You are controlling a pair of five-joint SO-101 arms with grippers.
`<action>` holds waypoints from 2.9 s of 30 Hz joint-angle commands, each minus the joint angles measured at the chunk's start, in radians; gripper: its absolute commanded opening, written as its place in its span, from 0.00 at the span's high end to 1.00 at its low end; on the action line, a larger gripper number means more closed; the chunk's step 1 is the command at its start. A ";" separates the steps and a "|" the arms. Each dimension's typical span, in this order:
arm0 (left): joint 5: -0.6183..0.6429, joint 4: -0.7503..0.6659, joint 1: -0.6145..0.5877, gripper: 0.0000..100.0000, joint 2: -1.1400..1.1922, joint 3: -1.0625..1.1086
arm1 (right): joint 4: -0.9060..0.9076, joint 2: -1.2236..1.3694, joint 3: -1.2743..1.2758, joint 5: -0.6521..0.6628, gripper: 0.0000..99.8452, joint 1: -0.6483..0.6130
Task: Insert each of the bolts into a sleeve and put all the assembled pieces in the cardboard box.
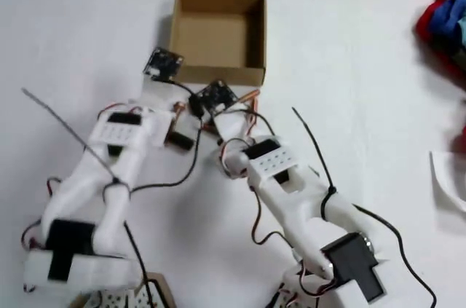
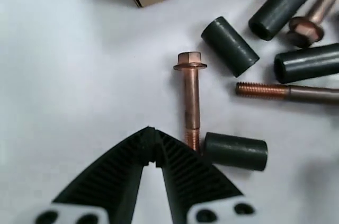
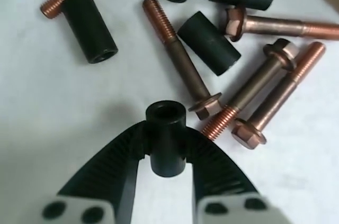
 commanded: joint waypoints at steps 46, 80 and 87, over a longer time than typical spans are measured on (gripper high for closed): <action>0.226 0.812 0.058 0.90 0.703 -1.147 | -0.018 -0.002 -0.040 0.014 0.98 -0.005; 0.296 0.761 0.110 0.90 0.644 -1.089 | -0.019 -0.002 -0.040 0.014 0.98 -0.007; 0.296 0.902 0.121 0.90 0.643 -1.199 | -0.019 -0.002 -0.040 0.014 0.98 -0.007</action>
